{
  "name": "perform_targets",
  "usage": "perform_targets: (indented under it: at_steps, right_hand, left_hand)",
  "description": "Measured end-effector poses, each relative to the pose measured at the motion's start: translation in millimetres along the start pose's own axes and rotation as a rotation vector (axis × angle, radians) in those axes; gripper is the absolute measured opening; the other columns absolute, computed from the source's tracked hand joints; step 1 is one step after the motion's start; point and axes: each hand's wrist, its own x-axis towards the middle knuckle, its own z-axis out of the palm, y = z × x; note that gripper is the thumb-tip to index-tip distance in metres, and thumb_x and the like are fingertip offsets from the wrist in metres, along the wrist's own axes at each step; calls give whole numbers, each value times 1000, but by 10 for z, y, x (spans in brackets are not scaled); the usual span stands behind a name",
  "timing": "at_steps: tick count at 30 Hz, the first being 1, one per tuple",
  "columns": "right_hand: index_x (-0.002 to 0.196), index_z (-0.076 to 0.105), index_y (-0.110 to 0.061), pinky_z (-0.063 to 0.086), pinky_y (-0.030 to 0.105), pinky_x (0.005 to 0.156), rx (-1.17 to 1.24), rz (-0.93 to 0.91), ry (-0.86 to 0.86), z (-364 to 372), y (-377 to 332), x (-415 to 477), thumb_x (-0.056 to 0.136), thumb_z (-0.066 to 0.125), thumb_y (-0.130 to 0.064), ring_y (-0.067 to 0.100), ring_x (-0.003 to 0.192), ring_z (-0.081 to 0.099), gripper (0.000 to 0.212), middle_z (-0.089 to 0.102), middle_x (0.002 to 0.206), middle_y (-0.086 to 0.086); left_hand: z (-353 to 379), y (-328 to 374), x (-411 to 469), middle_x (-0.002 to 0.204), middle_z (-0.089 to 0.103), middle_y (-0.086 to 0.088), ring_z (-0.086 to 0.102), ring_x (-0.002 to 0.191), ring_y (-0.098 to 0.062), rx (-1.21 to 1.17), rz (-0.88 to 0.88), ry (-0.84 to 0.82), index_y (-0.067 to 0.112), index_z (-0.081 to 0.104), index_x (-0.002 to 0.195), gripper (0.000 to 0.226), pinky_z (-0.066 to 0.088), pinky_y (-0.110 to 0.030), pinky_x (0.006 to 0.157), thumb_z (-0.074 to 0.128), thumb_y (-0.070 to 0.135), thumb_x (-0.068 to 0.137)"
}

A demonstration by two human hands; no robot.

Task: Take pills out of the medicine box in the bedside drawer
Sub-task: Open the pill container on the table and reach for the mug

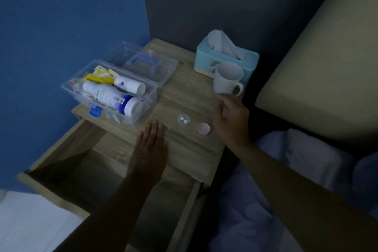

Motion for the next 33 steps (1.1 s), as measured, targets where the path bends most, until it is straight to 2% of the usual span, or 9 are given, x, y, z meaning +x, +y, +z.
perform_targets:
  at_steps: [3, 6, 7, 9, 13, 15, 20, 23, 33]
  right_hand:
    - [124, 61, -4, 48, 34, 100, -85, -2, -58, 31, 9, 346, 85, 56, -5, 28, 121, 55, 38, 59, 126, 16]
    - [152, 27, -4, 25, 45, 122, -254, 185, -215, 112, 140, 658, 89, 60, -19, 31, 151, 18, 72, 24, 159, 16]
    - [155, 16, -4, 20, 48, 123, -293, 258, -246, 135, 182, 743, 90, 62, -24, 32, 153, 7, 83, 13, 163, 16]
    - [157, 4, -7, 23, 49, 122, -302, 393, -255, 167, 238, 879, 86, 65, -37, 34, 152, 9, 98, 9, 163, 15]
    - [152, 22, -8, 40, 36, 101, -352, 470, -167, 238, 280, 982, 73, 74, -50, 30, 135, 35, 103, 28, 146, 11]
    - [147, 31, -8, 42, 33, 99, -334, 482, -115, 259, 274, 975, 71, 78, -48, 27, 131, 40, 98, 29, 142, 10]
    - [137, 44, -9, 51, 39, 98, -303, 564, -130, 217, 177, 1049, 68, 85, -44, 28, 127, 47, 88, 38, 139, 10]
    - [137, 46, -7, 55, 45, 95, -253, 603, -191, 136, 116, 1125, 63, 89, -42, 29, 126, 51, 93, 45, 138, 11]
    - [131, 59, -14, 49, 36, 97, -133, 343, -286, 79, -209, 858, 58, 91, -42, 21, 118, 55, 85, 58, 128, 5]
  left_hand:
    - [13, -4, -1, 163, 8, -13, 5, 151, -25, 16, -3, 4, 10, 11, 155, 59, 5, -40, 122, 24, 34, 102]
    - [17, -6, 20, 163, 5, -12, 3, 151, -25, 30, -12, -17, 11, 7, 154, 60, 5, -40, 122, 21, 37, 102]
    - [23, -6, 26, 164, 3, -12, 2, 151, -24, 37, -16, -23, 12, 5, 154, 60, 4, -40, 122, 19, 38, 102]
    - [33, -10, 29, 164, 3, -11, 1, 151, -24, 35, -17, -25, 13, 5, 155, 61, 4, -39, 122, 19, 38, 101]
    - [46, -7, 9, 163, 10, -12, 7, 151, -24, 34, -9, 11, 11, 12, 155, 60, 9, -41, 123, 24, 37, 102]
    - [58, -6, 17, 164, 8, -11, 5, 151, -23, 40, -17, 5, 12, 10, 155, 60, 9, -41, 123, 22, 38, 102]
    - [56, -3, 10, 163, 10, -13, 8, 151, -25, 53, -13, 3, 10, 12, 155, 61, 12, -42, 122, 24, 37, 101]
    - [50, -2, 12, 163, 9, -13, 6, 151, -25, 72, -12, -8, 11, 10, 155, 61, 11, -42, 122, 23, 38, 101]
    - [37, 11, 16, 164, 1, -12, 1, 151, -24, 80, -19, -22, 11, 3, 155, 62, 6, -41, 123, 20, 38, 102]
